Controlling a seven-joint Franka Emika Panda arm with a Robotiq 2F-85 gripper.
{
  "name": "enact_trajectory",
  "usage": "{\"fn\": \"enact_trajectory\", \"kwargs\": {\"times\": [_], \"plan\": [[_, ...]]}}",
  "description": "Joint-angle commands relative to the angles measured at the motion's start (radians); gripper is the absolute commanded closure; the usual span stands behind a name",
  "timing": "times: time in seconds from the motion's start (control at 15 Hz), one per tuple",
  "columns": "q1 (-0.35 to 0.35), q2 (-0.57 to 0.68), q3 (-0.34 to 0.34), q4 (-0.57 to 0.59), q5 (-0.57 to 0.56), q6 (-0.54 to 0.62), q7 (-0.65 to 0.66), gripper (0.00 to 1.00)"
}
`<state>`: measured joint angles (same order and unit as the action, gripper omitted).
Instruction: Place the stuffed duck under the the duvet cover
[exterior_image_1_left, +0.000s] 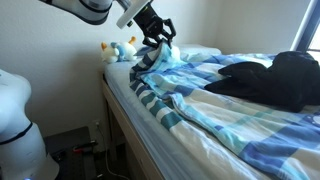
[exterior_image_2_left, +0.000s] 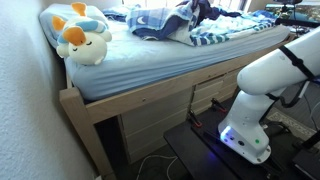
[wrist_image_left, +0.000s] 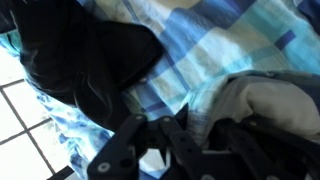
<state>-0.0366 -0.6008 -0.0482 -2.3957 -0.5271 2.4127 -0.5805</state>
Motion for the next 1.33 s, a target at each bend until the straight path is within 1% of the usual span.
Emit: {"fn": "enact_trajectory", "kwargs": {"times": [0.0, 0.07, 0.13, 0.27, 0.53, 0.6, 1.0, 1.27], "plan": [[-0.052, -0.039, -0.044, -0.071, -0.059, 0.061, 0.030, 0.97], [-0.044, -0.036, -0.055, -0.085, -0.051, 0.073, 0.019, 0.97], [-0.025, -0.012, -0.048, -0.044, -0.024, 0.031, 0.003, 0.88], [-0.027, -0.012, -0.059, -0.065, -0.022, 0.050, 0.002, 0.88], [-0.027, -0.013, -0.059, -0.067, -0.022, 0.051, 0.002, 0.88], [-0.029, 0.002, -0.056, -0.054, -0.025, 0.058, 0.007, 0.97], [-0.037, 0.088, -0.110, 0.039, 0.026, 0.052, -0.016, 0.97], [-0.055, 0.148, -0.149, 0.108, 0.054, 0.050, -0.011, 0.97]]}}
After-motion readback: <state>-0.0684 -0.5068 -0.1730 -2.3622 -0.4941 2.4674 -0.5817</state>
